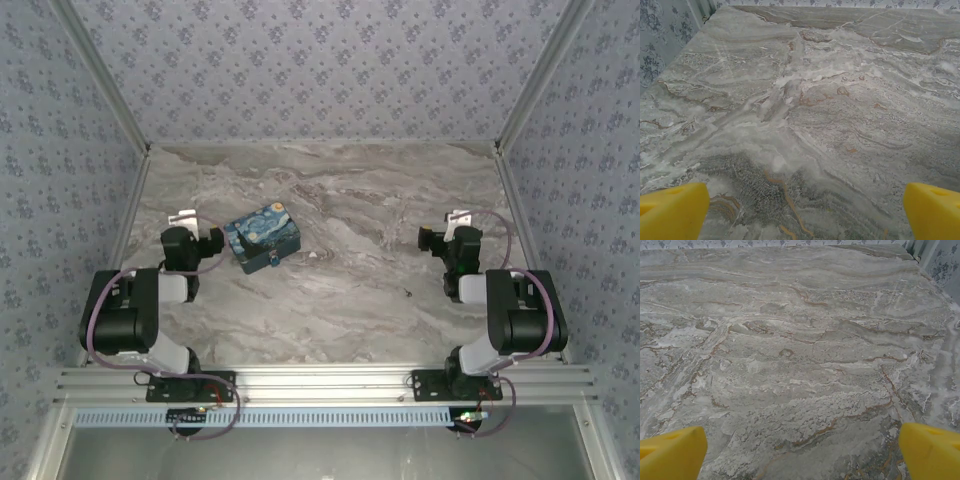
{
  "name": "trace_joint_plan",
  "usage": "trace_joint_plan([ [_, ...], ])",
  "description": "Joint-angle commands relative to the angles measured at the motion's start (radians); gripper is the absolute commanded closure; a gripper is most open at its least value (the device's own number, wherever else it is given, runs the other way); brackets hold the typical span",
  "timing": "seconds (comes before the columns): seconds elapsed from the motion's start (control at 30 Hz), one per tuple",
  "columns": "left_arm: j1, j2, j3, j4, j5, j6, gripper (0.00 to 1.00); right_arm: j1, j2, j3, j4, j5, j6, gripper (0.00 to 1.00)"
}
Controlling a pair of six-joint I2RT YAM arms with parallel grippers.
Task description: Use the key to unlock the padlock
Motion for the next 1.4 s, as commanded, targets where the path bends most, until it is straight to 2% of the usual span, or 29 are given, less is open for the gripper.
trace_joint_plan([
  [0.0,-0.005,-0.001,0.015,0.008,0.008,-0.004,0.01,0.002,0.003,0.006,0.008,0.014,-0.003,0.0],
  [0.93,-0.003,-0.01,0.014,0.003,-0.008,-0.011,0.01,0.002,0.003,0.008,0.007,0.013,-0.003,0.0],
  [1.2,-0.006,-0.231,0.055,-0.223,-0.071,-0.036,0.01,0.0,0.002,0.01,0.007,0.01,-0.002,0.0],
  [1.3,-0.004,-0.303,0.081,-0.284,-0.119,-0.117,0.01,-0.009,-0.005,0.016,-0.012,-0.028,-0.005,0.0],
  [1.37,-0.003,-0.318,0.165,-0.438,-0.126,-0.192,0.0,-0.01,-0.047,0.066,-0.128,-0.05,-0.01,0.0],
])
